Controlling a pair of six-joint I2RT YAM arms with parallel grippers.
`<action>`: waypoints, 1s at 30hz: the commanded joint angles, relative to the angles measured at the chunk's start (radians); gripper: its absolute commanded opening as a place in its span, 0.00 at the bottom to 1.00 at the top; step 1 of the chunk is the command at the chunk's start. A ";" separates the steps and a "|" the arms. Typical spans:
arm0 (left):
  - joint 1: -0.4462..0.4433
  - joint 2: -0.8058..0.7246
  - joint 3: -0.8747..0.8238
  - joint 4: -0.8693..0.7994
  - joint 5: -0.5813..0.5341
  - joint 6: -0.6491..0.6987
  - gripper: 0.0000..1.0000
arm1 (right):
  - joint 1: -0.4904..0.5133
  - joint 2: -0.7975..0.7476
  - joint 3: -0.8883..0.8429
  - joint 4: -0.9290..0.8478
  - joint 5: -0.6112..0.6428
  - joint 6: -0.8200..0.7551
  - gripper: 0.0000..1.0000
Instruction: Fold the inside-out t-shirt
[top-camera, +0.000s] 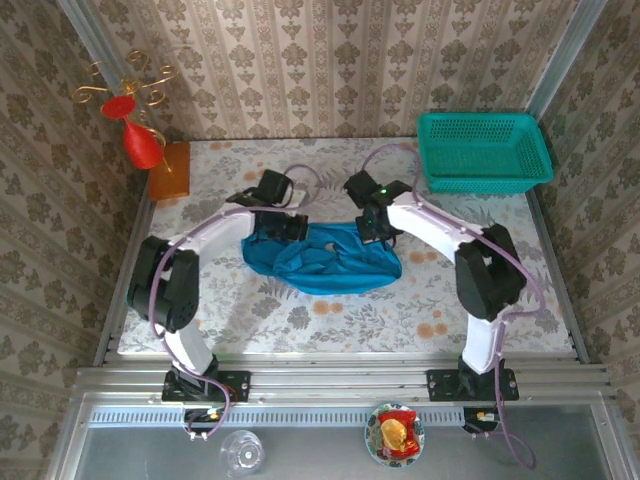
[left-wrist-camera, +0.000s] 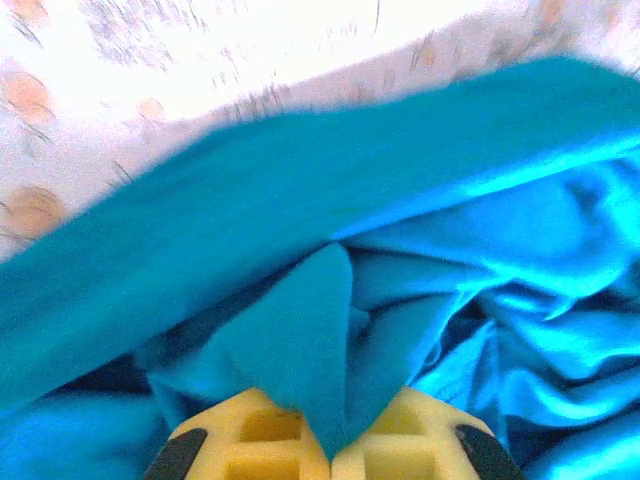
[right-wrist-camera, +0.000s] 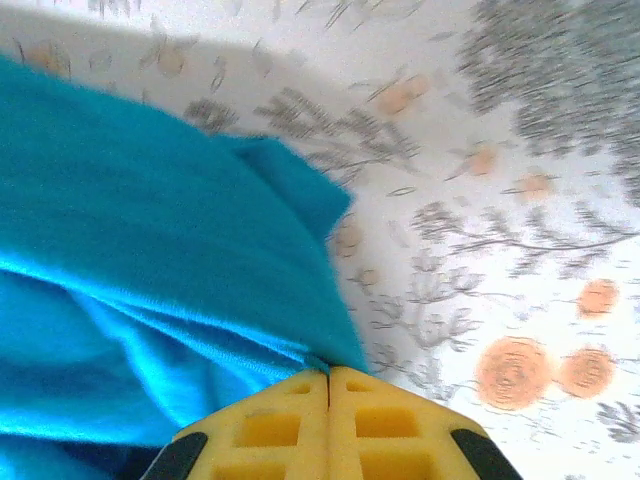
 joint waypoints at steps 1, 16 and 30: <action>0.092 -0.137 -0.012 0.072 0.099 -0.049 0.00 | -0.054 -0.173 -0.054 0.004 0.022 -0.004 0.00; 0.197 -0.161 -0.221 0.100 0.169 -0.107 0.17 | -0.227 -0.279 -0.246 -0.030 0.004 0.051 0.32; 0.109 -0.218 -0.123 -0.083 -0.023 0.014 0.45 | 0.151 -0.116 -0.122 0.235 -0.437 0.200 0.41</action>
